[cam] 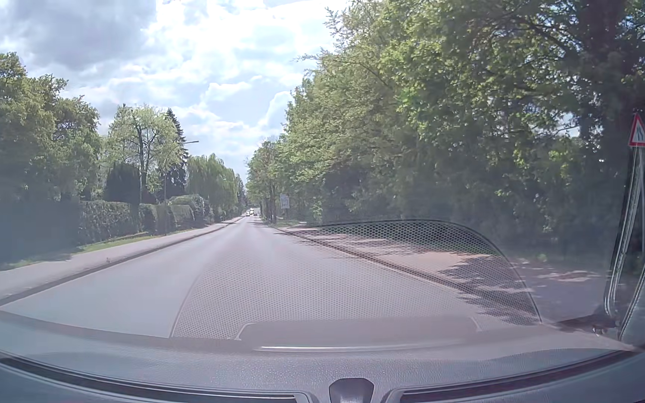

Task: Follow the waypoints while adhering to traffic rules and regulations

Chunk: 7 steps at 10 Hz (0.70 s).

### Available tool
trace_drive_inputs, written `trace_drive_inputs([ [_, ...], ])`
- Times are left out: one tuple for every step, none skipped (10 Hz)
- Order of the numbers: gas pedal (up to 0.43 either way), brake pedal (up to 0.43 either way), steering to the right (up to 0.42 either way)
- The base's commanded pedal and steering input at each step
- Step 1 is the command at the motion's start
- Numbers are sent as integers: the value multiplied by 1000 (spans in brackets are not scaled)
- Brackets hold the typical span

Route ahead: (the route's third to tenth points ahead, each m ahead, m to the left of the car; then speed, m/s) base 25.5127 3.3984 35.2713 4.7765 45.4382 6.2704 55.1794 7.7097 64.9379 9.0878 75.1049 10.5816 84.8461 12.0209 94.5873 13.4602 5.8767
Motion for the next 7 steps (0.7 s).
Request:
trace_drive_inputs([
  [189,0,-39],
  [189,0,-29],
  [189,0,-31],
  [189,0,-34],
  [189,0,-38],
  [189,0,-48],
  [189,0,-53],
])
